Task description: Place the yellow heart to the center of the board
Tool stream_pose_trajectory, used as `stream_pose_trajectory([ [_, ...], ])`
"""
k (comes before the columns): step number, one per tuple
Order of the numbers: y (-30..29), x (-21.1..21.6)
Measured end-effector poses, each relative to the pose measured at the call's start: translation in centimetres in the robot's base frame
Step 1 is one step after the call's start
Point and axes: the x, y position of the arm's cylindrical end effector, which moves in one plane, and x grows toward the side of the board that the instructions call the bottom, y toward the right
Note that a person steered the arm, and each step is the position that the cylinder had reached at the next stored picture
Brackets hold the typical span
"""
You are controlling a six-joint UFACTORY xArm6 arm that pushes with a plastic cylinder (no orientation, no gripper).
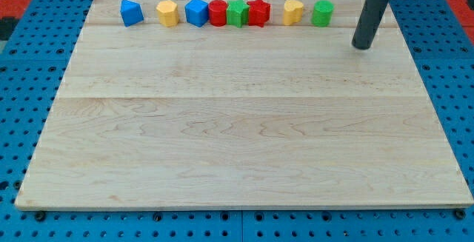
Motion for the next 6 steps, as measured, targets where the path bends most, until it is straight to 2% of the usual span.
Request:
stream_pose_trajectory([
  [1,2.0,-6.5],
  [2,-1.6,-10.0],
  [3,-9.4,-10.9],
  [5,-12.5,-3.9],
  [6,-13.8,-3.4],
])
